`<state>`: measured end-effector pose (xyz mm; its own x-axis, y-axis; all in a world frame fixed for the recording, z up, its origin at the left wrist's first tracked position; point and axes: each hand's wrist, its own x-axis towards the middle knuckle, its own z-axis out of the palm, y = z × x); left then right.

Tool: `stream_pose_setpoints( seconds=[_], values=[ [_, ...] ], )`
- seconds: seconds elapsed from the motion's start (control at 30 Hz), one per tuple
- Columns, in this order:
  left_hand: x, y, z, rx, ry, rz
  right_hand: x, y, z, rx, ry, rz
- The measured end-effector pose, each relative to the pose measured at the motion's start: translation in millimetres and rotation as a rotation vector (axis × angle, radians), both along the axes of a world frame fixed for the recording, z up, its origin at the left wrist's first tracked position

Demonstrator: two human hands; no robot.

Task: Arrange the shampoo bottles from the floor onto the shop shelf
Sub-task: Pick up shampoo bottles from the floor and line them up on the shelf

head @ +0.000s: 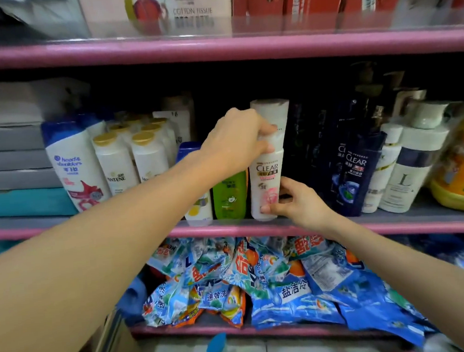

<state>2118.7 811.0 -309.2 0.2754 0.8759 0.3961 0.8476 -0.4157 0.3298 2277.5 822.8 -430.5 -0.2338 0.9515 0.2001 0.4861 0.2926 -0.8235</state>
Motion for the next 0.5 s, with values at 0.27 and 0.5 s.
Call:
stream_pose_setpoints(
  seconds=[0.27,0.5],
  values=[
    [6,17,-2,-0.001,0.082,-0.047,18,11,3,-0.278,0.356,-0.024],
    [7,29,3,0.006,0.085,-0.103,11,45,-7,-0.196,0.219,-0.172]
  ],
)
